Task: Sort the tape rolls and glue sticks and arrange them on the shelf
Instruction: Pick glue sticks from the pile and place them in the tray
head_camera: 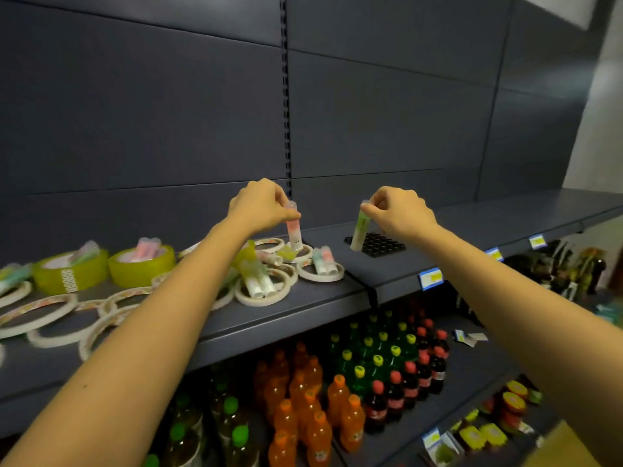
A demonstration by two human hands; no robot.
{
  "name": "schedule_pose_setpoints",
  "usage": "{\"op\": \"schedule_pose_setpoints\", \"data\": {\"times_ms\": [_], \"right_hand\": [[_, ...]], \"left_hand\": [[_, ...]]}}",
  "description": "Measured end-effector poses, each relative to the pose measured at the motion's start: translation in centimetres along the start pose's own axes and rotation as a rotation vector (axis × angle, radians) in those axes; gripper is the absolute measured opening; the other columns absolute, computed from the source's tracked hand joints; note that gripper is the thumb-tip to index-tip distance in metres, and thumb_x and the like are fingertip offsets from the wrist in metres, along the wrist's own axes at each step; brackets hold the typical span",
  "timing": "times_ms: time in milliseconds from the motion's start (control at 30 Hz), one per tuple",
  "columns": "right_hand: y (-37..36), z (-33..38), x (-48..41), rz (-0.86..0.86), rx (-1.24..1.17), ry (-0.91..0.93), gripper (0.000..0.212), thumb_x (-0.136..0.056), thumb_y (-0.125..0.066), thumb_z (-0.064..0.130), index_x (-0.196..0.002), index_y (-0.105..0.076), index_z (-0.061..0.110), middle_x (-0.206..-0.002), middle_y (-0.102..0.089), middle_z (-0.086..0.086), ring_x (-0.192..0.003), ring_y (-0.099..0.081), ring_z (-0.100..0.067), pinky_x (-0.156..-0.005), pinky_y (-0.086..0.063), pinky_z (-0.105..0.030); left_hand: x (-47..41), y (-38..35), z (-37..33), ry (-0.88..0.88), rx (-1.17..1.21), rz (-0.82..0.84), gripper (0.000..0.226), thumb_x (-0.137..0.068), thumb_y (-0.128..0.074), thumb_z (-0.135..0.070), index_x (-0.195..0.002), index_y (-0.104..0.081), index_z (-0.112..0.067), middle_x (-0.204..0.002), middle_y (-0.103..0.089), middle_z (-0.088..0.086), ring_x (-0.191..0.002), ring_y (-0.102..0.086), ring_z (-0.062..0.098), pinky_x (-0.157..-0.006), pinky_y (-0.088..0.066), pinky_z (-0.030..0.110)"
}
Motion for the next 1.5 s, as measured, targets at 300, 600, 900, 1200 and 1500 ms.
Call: {"op": "schedule_pose_setpoints", "data": {"times_ms": [300,600,900,1200,1500], "right_hand": [[2.1,-9.4,-1.7,0.019,-0.136,0.039,0.025,-0.093,-0.050,0.044,-0.098,-0.056,0.021,-0.099,-0.066,0.002,-0.078,-0.066,-0.020,-0.073,-0.051,-0.037],[0.9,-14.6,-6.0,0.014,-0.177,0.075,0.021,-0.094,-0.049,0.043,-0.096,-0.055,0.023,-0.090,-0.062,0.008,-0.060,-0.062,-0.008,-0.061,-0.045,-0.028],[-3.2,-15.4,-13.8,0.161,-0.299,0.230,0.023,-0.096,-0.051,0.028,-0.108,-0.053,0.008,-0.105,-0.064,-0.010,-0.093,-0.063,-0.029,-0.088,-0.050,-0.047],[-7.8,-14.4,-18.8,0.186,-0.332,0.374,0.024,-0.095,-0.052,0.025,-0.110,-0.054,0.007,-0.103,-0.064,-0.006,-0.091,-0.061,-0.024,-0.081,-0.046,-0.032],[-11.0,-13.6,-21.9,0.266,-0.369,0.492,0.021,-0.094,-0.054,0.028,-0.107,-0.054,0.011,-0.093,-0.058,0.002,-0.087,-0.057,-0.020,-0.075,-0.044,-0.029]], "left_hand": [[-2.8,-7.0,-6.7,0.013,0.047,0.008,0.019,-0.077,-0.072,-0.035,-0.079,-0.060,-0.021,-0.078,-0.062,-0.002,-0.082,-0.060,0.020,-0.073,-0.048,0.034],[-8.1,-11.6,-9.2,0.006,0.015,0.019,0.023,-0.077,-0.073,-0.033,-0.090,-0.066,-0.016,-0.090,-0.066,0.001,-0.088,-0.061,0.021,-0.073,-0.048,0.033],[-14.6,-14.8,-7.9,0.068,-0.099,0.008,0.027,-0.077,-0.073,-0.031,-0.096,-0.063,-0.014,-0.099,-0.068,0.004,-0.095,-0.062,0.026,-0.083,-0.052,0.039],[-16.6,-17.5,-6.0,0.185,-0.125,-0.015,0.025,-0.075,-0.075,-0.030,-0.091,-0.062,-0.017,-0.091,-0.070,0.001,-0.089,-0.063,0.021,-0.073,-0.048,0.031],[-17.3,-18.6,-5.9,0.286,-0.242,-0.043,0.025,-0.074,-0.076,-0.033,-0.090,-0.063,-0.018,-0.092,-0.070,-0.001,-0.088,-0.063,0.019,-0.073,-0.046,0.030]]}}
Point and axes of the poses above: each hand's wrist, its own x-axis away from the middle knuckle, its own y-axis out of the back of the hand, z = x × y, the point moved 7 cm from there along -x, towards the middle knuckle
